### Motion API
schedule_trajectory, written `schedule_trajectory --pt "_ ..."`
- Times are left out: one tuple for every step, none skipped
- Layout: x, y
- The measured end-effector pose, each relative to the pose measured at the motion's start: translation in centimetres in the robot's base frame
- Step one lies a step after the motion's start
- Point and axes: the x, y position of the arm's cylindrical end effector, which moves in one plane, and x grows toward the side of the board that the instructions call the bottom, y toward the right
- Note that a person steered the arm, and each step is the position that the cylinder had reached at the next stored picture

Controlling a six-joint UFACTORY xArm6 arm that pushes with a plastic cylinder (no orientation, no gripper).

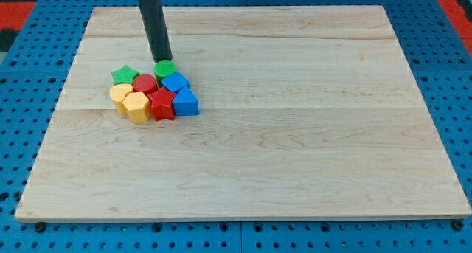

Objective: Push the blue triangle to the top right

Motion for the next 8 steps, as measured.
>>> schedule_trajectory --pt "0.0 -0.1" --pt "1.2 8.2" --pt "3.6 13.2" --pt "8.8 10.9" --pt "12.3 4.5" --pt "15.3 0.0" --pt "18.8 -2.0" --pt "19.2 -5.8"
